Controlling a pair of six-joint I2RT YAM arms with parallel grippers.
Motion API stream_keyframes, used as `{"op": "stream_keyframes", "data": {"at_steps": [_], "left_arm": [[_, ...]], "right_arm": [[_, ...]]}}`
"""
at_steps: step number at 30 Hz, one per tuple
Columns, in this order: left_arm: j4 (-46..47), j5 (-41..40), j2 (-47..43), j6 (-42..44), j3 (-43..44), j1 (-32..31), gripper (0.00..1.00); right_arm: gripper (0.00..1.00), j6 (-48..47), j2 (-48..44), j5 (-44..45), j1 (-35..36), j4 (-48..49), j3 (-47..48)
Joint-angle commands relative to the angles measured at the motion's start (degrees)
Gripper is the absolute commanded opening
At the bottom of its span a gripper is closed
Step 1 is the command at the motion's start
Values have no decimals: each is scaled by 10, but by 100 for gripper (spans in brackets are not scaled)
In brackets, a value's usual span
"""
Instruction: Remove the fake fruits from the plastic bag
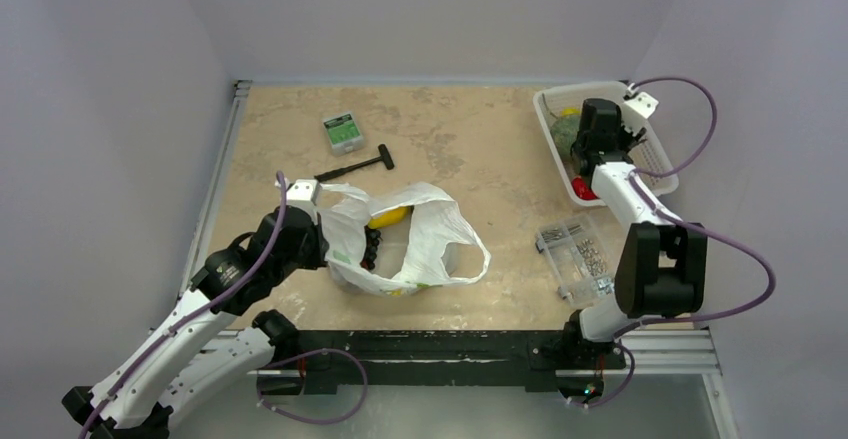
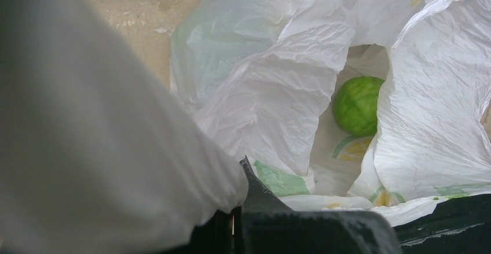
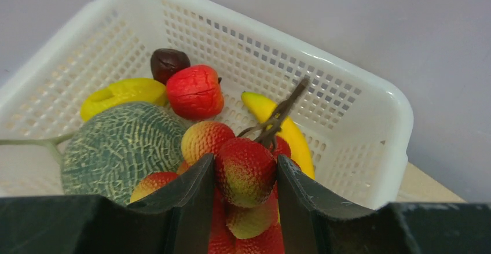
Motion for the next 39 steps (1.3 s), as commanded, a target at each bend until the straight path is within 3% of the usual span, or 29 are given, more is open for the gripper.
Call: {"op": "stream_keyframes", "data": {"at_steps": [1, 4, 8, 13, 17, 23, 30, 33, 39], "left_arm": [[4, -12, -5, -9, 6, -4, 0], [3, -14, -1, -8, 7, -5, 0], [0, -22, 5, -12, 8, -7, 0], [0, -31, 2, -16, 5, -12, 0], [3, -28, 2, -15, 4, -14, 0], [-1, -26, 17, -8, 11, -14, 0], [-42, -45, 26, 40, 70, -14, 0], [-35, -75, 17, 59, 53, -14, 0], [-17, -73, 7, 57, 41, -14, 0]], "right_arm": [[9, 39, 22, -14, -26, -37, 42], [22, 25, 44, -25, -33, -46, 58], [50, 10, 55, -67, -33, -56, 79], [68, 12, 38, -95, -30, -82, 100], [75, 1, -11, -115, -9, -76, 91], [85, -45, -39, -108, 87, -85, 112], [91, -92, -42, -337, 227, -88, 121], [92, -93, -20, -440, 276, -109, 136], [91, -92, -20, -477, 387, -155, 149]]}}
